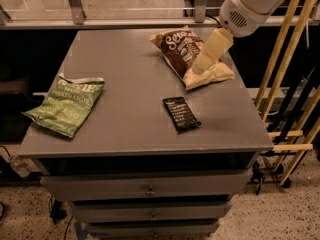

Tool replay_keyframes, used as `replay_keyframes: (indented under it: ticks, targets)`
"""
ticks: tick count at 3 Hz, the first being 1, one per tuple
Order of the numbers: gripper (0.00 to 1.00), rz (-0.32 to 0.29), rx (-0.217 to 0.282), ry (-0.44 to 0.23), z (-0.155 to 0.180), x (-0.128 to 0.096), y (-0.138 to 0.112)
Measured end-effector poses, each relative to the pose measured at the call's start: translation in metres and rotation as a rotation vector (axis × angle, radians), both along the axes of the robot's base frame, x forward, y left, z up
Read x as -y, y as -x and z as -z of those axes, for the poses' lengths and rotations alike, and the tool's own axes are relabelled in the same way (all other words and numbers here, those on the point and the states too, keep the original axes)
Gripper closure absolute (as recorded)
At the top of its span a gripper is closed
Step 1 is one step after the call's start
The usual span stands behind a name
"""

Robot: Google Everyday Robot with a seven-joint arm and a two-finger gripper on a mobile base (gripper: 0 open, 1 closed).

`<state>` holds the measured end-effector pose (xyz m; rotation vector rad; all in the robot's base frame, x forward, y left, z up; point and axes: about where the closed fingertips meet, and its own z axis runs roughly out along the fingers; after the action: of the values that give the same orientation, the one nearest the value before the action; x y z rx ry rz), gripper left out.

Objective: Move brown chip bag near green jalapeno chip bag

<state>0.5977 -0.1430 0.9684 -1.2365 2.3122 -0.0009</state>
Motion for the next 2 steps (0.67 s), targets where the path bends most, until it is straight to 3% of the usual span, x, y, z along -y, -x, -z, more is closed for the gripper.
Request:
replay_keyframes:
  ticks: [1,2]
  targets:
    - [0.00,0.108,-0.007,-0.017,0.022,-0.016,-0.026]
    - [0.00,0.176,-0.004,-0.037,0.043,-0.029,-0.043]
